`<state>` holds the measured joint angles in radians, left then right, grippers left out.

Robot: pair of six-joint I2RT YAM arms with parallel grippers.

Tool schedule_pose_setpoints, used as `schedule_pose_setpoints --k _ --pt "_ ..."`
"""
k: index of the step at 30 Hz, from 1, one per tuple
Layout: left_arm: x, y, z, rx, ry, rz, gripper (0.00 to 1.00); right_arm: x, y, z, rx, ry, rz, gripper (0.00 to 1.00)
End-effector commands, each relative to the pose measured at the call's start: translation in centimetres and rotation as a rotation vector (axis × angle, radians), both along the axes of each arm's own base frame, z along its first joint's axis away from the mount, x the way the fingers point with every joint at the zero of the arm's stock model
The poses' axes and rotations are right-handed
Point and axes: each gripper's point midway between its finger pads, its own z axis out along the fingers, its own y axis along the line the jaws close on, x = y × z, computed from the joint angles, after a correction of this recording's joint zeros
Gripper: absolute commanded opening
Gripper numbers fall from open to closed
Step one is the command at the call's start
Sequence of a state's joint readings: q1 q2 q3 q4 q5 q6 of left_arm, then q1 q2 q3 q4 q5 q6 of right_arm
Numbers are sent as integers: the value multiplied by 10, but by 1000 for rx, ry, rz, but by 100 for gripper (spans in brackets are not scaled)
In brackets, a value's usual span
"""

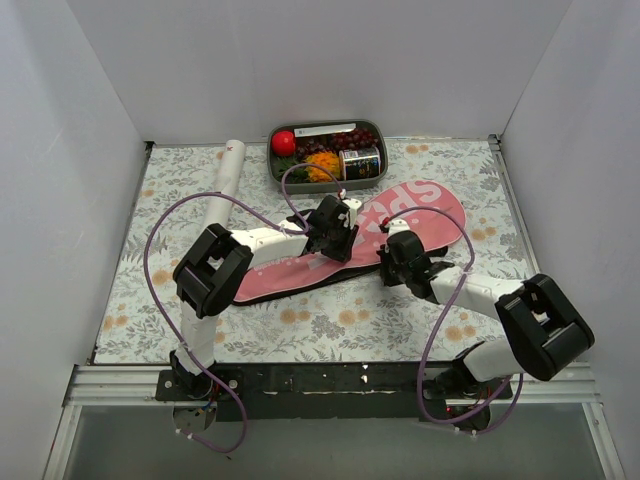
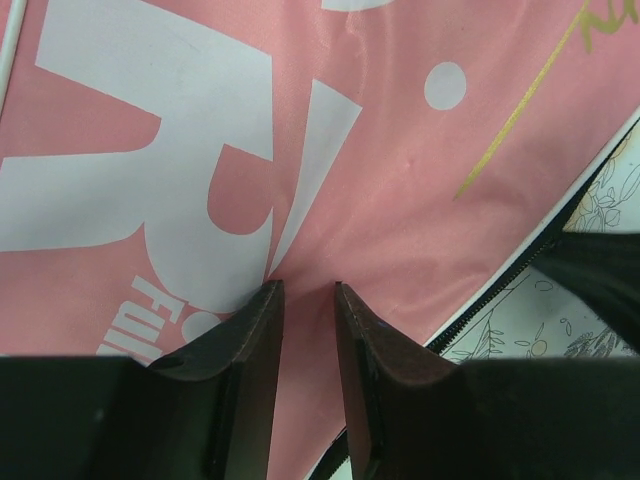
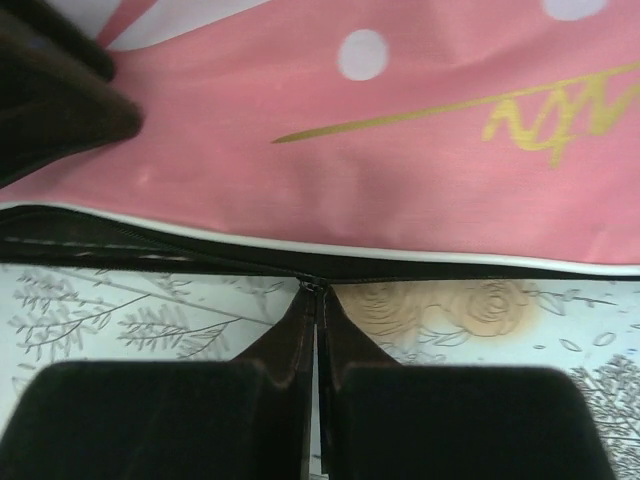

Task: Pack up the badminton gear

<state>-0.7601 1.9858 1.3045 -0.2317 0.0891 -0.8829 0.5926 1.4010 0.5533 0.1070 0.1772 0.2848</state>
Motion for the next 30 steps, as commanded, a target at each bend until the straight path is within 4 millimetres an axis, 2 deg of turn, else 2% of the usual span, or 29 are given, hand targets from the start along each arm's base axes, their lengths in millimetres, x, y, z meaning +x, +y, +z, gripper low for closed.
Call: schedule_pose_setpoints --k 1,6,11,13,15,17,20,22,24,27,28,30 --pt "-16 22 -24 89 96 14 27 -18 46 18 76 -8 130 1" --pt "-15 20 -24 80 96 13 27 -32 87 22 115 -4 216 1" --pt "-19 17 -20 53 104 9 26 -54 137 27 227 18 318 1" --pt "-20 14 -18 39 107 3 26 -59 157 36 283 0 359 1" --pt "-19 12 -12 22 103 1 26 -64 170 36 325 15 374 1" --pt "-21 9 -5 1 102 -9 27 -71 176 32 350 44 389 1" --pt "-22 7 3 -19 97 -13 28 -72 169 30 338 44 371 1" --pt "-21 7 15 -33 78 -12 37 -67 155 24 274 30 332 1" --pt "-21 11 28 -29 61 -6 43 -63 146 30 251 -4 305 1" --pt "-17 19 44 -3 29 14 51 -62 130 33 225 -21 276 1" --pt "-15 20 57 -10 5 17 53 -61 126 34 223 -24 265 1" --pt "-17 28 68 11 -9 21 54 -63 114 32 199 -19 244 1"
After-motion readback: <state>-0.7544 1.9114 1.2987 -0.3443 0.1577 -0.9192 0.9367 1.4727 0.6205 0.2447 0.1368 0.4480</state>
